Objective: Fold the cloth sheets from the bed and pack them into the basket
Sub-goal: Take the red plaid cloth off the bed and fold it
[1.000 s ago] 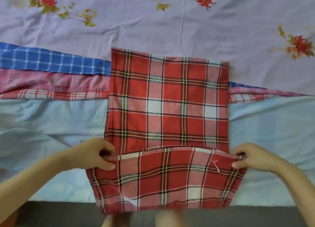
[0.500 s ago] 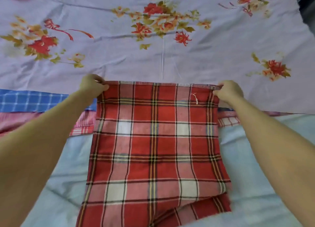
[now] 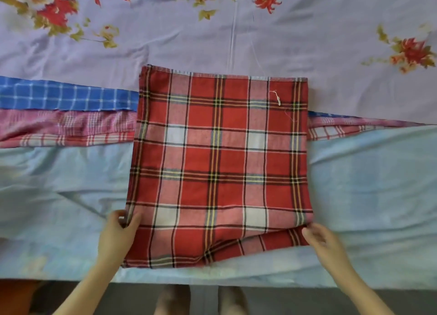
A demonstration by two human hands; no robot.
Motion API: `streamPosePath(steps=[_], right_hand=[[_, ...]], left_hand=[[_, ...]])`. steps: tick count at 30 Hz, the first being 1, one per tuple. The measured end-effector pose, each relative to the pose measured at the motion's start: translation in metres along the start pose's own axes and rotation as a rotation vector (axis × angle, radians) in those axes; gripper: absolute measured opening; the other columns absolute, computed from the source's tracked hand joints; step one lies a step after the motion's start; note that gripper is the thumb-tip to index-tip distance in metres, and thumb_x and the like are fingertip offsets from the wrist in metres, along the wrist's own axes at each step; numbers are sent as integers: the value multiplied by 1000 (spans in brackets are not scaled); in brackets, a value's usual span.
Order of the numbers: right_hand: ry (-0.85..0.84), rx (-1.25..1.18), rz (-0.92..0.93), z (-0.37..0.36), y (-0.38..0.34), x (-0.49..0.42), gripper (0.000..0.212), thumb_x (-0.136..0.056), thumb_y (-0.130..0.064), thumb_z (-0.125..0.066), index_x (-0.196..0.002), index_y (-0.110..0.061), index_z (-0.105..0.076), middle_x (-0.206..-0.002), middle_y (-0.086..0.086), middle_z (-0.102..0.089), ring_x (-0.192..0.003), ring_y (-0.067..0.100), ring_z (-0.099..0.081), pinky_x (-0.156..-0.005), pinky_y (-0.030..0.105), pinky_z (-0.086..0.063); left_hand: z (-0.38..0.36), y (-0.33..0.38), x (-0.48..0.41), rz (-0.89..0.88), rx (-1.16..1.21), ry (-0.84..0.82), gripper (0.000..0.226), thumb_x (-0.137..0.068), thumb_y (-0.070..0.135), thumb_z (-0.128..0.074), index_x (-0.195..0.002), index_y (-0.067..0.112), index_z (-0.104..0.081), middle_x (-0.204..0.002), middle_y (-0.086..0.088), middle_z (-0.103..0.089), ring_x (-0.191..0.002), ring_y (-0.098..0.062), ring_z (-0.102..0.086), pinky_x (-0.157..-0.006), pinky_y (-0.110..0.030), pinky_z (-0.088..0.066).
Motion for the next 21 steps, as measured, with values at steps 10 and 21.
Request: streamPosePath(steps=[10,21], right_hand=[[42,160,101,-6,-10,-20,24,-77,-22,-76,-71,-13,-55,-72,4,-63,-73,26,-58,-63,34,-41],[-46,-206,219,31,25,60,26,-77,-6,-72,-62,-18,-55,-91,-19,-66,-96,3,-57,-88,26,-38]], left_hand=[[13,25,40,-292,-415,305,47,-85,23,-66,-123,1,-51,-117,-28,-57,-106,-46,-51,-89,-54,-39],[-118,61,55,-644,-730,-207,56,-98,54,-18,-150,35,-7,-159,7,5,-146,-21,10,-115,-56,-2]])
Point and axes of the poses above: each hand's wrist, its own x-axis away from the middle knuckle, its own z-axis out of the back of the hand, y = z × x, the point moved 10 cm from there along -x, towards the middle knuckle
